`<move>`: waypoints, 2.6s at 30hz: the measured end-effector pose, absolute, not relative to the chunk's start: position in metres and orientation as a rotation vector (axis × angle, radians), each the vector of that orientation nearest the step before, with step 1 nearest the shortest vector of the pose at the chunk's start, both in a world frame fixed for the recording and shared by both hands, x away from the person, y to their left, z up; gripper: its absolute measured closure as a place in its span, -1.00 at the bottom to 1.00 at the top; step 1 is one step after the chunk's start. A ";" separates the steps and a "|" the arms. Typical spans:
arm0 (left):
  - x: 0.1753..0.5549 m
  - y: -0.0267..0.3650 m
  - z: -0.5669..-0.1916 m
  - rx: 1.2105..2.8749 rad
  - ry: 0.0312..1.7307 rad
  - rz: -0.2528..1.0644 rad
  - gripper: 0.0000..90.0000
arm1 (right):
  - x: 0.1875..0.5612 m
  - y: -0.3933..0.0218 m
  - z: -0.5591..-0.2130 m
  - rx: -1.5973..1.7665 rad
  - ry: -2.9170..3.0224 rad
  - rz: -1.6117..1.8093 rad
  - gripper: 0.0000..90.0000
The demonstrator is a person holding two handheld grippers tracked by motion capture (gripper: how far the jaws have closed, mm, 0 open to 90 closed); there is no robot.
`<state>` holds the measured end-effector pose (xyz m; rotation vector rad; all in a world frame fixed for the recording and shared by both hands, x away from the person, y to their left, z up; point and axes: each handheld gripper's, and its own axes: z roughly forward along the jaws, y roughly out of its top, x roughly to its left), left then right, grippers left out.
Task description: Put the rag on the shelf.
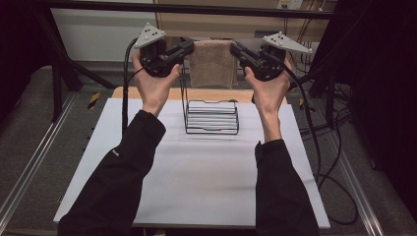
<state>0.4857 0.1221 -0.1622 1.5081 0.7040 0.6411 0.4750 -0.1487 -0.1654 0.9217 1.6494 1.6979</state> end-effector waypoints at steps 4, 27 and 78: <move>0.492 0.121 -0.159 1.501 0.707 0.644 0.91 | 0.482 -0.149 -0.163 0.920 1.639 1.700 0.88; 0.526 0.116 -0.174 1.525 0.708 0.704 0.91 | 0.519 -0.146 -0.177 0.950 1.643 1.662 0.88; 0.510 0.120 -0.216 1.657 0.690 0.591 0.91 | 0.505 -0.154 -0.223 0.952 1.763 1.618 0.87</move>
